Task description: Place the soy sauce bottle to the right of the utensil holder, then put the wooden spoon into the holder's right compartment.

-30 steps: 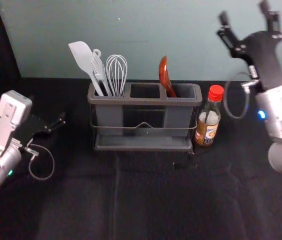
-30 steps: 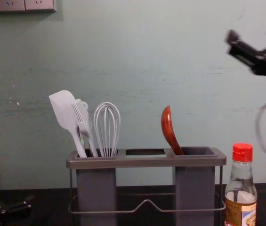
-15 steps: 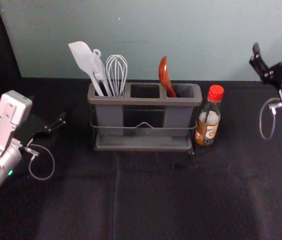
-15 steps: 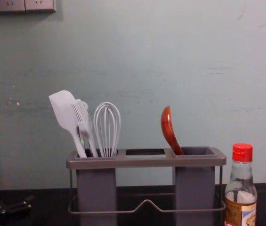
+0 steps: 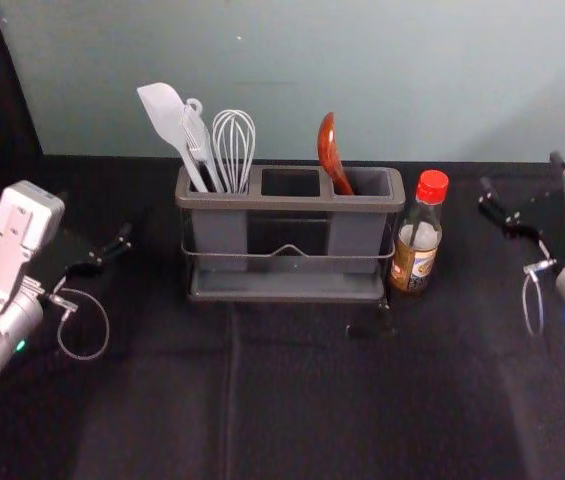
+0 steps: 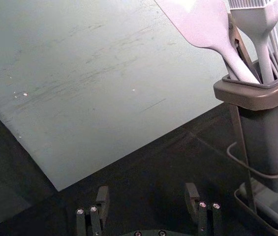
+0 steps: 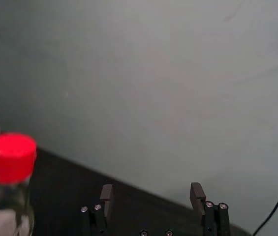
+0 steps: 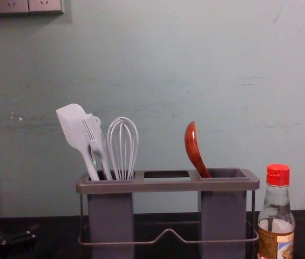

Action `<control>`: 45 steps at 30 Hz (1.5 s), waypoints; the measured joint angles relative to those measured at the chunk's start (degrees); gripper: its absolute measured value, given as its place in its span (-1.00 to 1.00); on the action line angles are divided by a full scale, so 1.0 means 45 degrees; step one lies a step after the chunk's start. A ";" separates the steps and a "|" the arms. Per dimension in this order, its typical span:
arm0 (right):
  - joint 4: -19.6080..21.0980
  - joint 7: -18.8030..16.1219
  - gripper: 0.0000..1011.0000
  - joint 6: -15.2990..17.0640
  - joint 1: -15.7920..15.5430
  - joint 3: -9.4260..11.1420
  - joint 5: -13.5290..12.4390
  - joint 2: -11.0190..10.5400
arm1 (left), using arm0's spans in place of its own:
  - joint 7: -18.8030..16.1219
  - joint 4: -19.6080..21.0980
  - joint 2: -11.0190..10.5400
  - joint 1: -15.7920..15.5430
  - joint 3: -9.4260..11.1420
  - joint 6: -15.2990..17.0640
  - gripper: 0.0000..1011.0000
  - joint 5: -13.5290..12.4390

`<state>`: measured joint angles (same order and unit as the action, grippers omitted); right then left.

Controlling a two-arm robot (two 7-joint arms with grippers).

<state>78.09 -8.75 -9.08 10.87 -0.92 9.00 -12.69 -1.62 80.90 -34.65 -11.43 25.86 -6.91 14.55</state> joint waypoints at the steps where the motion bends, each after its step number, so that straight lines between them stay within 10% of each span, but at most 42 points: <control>1: 0.0005 -0.0002 0.98 0.0264 -0.0018 -0.0090 0.0070 -0.0069 | 0.0000 0.0000 0.0000 -0.0001 0.0000 0.0000 0.99 0.0000; 45: -0.0021 0.0089 0.98 0.0851 0.0018 -0.0655 0.0484 -0.0439 | 0.0000 0.0000 0.0000 0.0000 0.0000 0.0000 0.99 0.0000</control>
<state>78.00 -8.35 -5.25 10.95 -3.87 11.18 -14.66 -1.62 80.90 -34.65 -11.43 25.86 -6.91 14.55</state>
